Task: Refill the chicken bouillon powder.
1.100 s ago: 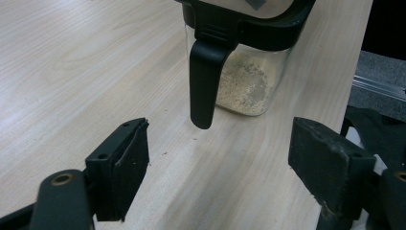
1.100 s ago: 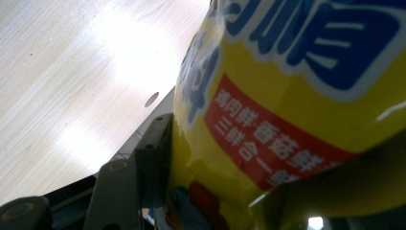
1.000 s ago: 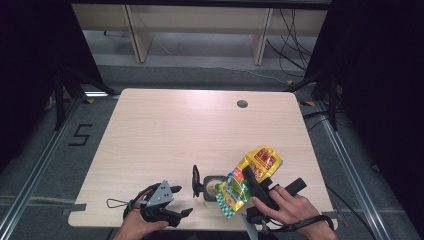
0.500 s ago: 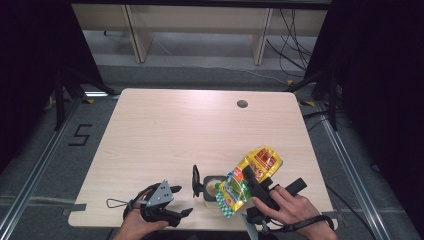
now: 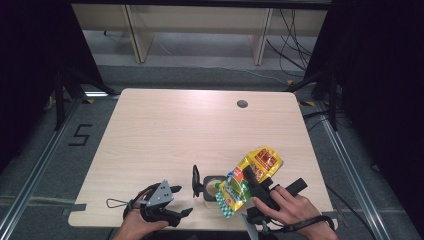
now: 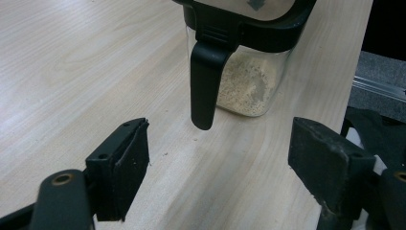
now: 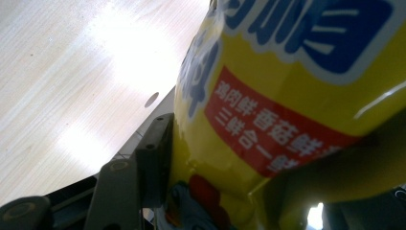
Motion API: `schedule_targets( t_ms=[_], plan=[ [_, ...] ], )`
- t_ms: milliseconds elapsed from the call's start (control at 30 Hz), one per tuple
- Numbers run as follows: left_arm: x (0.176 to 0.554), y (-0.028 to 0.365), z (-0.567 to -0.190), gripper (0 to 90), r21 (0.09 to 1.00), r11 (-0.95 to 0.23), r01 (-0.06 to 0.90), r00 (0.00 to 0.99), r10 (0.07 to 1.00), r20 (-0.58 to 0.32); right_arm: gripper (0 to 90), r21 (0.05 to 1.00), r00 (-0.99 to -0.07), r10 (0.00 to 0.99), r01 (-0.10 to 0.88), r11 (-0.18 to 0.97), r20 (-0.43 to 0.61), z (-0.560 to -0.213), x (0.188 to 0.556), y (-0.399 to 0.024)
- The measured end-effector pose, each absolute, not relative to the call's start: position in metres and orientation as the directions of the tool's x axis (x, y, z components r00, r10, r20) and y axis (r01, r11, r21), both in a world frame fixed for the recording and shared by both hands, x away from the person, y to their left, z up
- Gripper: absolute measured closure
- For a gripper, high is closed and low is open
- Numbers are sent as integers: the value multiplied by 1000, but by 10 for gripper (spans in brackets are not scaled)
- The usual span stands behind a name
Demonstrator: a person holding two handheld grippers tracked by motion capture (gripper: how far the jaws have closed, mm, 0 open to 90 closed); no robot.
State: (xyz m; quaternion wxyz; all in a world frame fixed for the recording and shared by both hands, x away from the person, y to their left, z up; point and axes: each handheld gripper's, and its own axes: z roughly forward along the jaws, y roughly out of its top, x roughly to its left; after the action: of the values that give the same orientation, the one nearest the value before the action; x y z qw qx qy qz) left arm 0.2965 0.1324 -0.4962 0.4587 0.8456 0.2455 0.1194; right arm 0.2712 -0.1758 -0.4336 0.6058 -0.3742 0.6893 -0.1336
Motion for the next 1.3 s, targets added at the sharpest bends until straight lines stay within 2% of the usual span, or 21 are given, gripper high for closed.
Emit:
schedule_targets(
  t_ms=[267, 300, 500, 567, 700, 833, 900, 1000, 1100, 1133, 1167, 1267, 1300],
  plan=[
    [297, 132, -496, 215, 840, -453, 300, 852, 523, -22, 453, -644, 15, -682, -346, 682, -731, -432, 270, -176],
    [297, 132, -496, 215, 840, -454, 299, 853, 522, -22, 453, -630, 71, -656, -373, 681, -751, -434, 273, -178],
    [296, 132, -496, 215, 840, -450, 304, 852, 524, -28, 453, -637, 80, -660, -371, 675, -747, -434, 272, -178],
    [297, 132, -496, 215, 840, -454, 298, 853, 522, -20, 453, -641, 18, -681, -355, 680, -732, -432, 271, -176],
    [297, 132, -496, 215, 837, -454, 304, 851, 525, -24, 455, -649, 36, -683, -352, 674, -729, -431, 270, -176],
    [297, 132, -496, 215, 836, -456, 305, 851, 525, -24, 455, -624, 1, -664, -343, 702, -748, -433, 270, -178],
    [297, 132, -496, 215, 837, -456, 304, 851, 524, -24, 455, -628, 26, -659, -337, 702, -751, -434, 269, -178],
    [297, 132, -496, 215, 836, -457, 305, 854, 520, -28, 456, -622, 1, -662, -342, 704, -750, -433, 269, -178],
    [297, 132, -496, 215, 835, -458, 304, 854, 519, -26, 456, -650, 18, -689, -352, 674, -724, -430, 269, -175],
    [297, 132, -496, 215, 836, -456, 304, 852, 524, -24, 456, -650, 70, -672, -348, 676, -737, -432, 269, -176],
    [297, 132, -496, 215, 836, -456, 304, 851, 524, -24, 456, -626, 24, -657, -334, 705, -753, -433, 268, -178],
    [297, 132, -496, 215, 835, -459, 302, 855, 518, -24, 456, -623, 24, -655, -336, 706, -756, -433, 268, -178],
    [297, 132, -496, 215, 835, -461, 301, 854, 519, -21, 456, -617, -1, -657, -344, 708, -754, -432, 268, -178]
  ],
)
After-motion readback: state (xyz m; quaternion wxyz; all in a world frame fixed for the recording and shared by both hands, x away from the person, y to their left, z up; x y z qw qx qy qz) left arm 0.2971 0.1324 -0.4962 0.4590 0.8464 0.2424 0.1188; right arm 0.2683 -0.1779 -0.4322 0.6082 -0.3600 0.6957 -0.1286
